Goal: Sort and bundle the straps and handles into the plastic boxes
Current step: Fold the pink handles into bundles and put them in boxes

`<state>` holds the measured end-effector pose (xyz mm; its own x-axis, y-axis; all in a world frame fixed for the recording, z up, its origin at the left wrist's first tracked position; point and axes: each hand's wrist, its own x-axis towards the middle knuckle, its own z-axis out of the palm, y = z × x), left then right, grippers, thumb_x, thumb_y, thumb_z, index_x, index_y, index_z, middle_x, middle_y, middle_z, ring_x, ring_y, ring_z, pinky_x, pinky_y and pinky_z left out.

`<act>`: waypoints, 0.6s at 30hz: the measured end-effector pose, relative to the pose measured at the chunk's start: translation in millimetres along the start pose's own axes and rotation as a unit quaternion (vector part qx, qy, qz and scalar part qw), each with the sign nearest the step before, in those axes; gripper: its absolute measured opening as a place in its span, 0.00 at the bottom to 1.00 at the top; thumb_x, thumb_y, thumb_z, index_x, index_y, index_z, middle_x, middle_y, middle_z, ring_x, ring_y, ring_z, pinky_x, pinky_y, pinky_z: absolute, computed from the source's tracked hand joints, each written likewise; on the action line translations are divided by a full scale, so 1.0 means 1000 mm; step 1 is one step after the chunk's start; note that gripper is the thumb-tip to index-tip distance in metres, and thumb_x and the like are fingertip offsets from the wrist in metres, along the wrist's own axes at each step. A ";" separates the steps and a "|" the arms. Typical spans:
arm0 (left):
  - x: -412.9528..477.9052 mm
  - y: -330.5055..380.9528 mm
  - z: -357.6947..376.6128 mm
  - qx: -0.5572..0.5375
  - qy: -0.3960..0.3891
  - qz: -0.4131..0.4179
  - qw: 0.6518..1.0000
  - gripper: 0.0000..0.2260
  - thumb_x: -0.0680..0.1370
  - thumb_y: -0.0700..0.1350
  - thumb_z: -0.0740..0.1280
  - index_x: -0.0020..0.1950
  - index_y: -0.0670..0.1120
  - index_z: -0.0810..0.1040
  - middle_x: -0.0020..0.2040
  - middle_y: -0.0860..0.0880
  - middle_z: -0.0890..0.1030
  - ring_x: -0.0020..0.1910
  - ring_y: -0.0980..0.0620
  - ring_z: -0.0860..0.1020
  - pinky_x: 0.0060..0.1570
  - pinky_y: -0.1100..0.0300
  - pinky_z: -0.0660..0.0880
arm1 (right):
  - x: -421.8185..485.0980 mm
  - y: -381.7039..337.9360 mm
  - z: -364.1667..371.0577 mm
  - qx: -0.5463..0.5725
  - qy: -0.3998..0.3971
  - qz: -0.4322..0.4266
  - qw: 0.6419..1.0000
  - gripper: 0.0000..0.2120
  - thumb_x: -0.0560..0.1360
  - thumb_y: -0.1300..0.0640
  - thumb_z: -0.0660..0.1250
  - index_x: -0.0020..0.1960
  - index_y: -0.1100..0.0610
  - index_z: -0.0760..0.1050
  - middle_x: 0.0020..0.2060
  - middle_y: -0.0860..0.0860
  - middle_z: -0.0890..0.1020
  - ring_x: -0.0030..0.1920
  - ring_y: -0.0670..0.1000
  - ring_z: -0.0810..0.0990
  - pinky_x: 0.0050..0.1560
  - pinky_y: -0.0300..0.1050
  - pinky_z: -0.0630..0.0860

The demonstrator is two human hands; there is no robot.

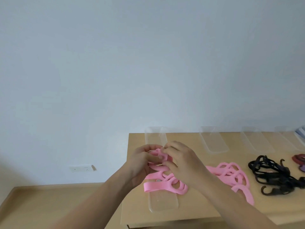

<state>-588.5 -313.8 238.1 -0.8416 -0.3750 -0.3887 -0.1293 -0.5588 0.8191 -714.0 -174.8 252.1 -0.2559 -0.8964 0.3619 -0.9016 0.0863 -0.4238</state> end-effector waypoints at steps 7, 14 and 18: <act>0.019 -0.017 -0.017 -0.029 0.014 -0.032 0.999 0.18 0.74 0.22 0.67 0.62 0.32 0.79 0.50 0.34 0.84 0.46 0.36 0.86 0.43 0.51 0.84 | -0.009 0.017 0.026 0.017 -0.073 0.051 0.996 0.24 0.69 0.53 0.79 0.63 0.56 0.79 0.61 0.48 0.79 0.60 0.48 0.76 0.61 0.36 0.68; 0.058 -0.021 -0.036 0.026 0.084 -0.042 0.995 0.22 0.70 0.37 0.78 0.63 0.44 0.82 0.56 0.44 0.85 0.55 0.45 0.86 0.54 0.48 0.84 | 0.025 0.063 0.054 0.056 -0.043 0.041 0.997 0.08 0.72 0.53 0.74 0.48 0.54 0.78 0.46 0.46 0.80 0.47 0.48 0.79 0.48 0.44 0.77; 0.095 -0.022 -0.052 0.147 0.247 -0.030 0.957 0.15 0.80 0.45 0.73 0.66 0.47 0.79 0.61 0.49 0.81 0.57 0.48 0.82 0.55 0.50 0.82 | 0.066 0.104 0.076 0.022 -0.048 0.087 0.995 0.13 0.67 0.59 0.80 0.48 0.58 0.80 0.41 0.52 0.80 0.40 0.56 0.79 0.40 0.48 0.75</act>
<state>-638.9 -375.6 161.6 -0.4872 -0.6929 -0.5315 -0.3735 -0.3847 0.8441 -797.9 -257.9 168.8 -0.3700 -0.9071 0.2009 -0.8300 0.2255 -0.5102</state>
